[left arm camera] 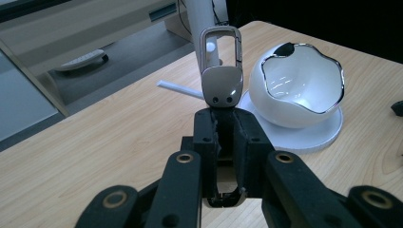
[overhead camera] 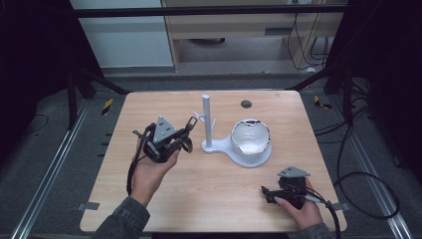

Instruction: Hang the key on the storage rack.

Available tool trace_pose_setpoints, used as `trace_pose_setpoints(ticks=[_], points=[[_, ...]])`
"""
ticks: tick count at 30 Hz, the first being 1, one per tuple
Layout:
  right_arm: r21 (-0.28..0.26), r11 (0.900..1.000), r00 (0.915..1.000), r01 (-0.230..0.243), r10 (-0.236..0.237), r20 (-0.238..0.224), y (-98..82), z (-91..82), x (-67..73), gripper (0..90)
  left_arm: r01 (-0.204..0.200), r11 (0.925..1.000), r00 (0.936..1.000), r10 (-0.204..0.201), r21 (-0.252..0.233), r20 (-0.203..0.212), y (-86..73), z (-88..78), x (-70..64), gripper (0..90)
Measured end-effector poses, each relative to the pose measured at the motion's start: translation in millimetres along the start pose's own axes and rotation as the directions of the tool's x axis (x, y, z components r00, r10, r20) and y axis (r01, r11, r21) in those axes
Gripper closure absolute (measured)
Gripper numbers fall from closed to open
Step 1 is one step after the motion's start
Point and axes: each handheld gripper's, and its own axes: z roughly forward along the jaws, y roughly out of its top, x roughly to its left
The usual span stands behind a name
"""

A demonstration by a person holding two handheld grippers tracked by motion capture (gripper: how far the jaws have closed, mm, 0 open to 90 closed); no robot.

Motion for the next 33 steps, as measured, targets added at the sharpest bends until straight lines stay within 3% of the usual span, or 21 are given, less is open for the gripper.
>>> trace_pose_setpoints(ticks=[8,15,33], points=[[0.003,1.000,0.9999,-0.010,0.010,-0.003,0.3,-0.3,0.5,0.4,0.010,1.0000,0.9999,-0.010,0.000,-0.004,6.3,8.1,1.8,80.3],[0.003,1.000,0.9999,-0.010,0.010,-0.003,0.3,-0.3,0.5,0.4,0.046,0.9989,0.9989,-0.046,0.011,0.002,4.9,15.1,4.8,80.3],[0.002,1.000,0.9999,-0.012,0.012,-0.003,0.3,-0.3,0.7,0.4,0.041,0.9987,0.9991,-0.041,0.029,-0.005,4.2,26.1,2.3,80.1]])
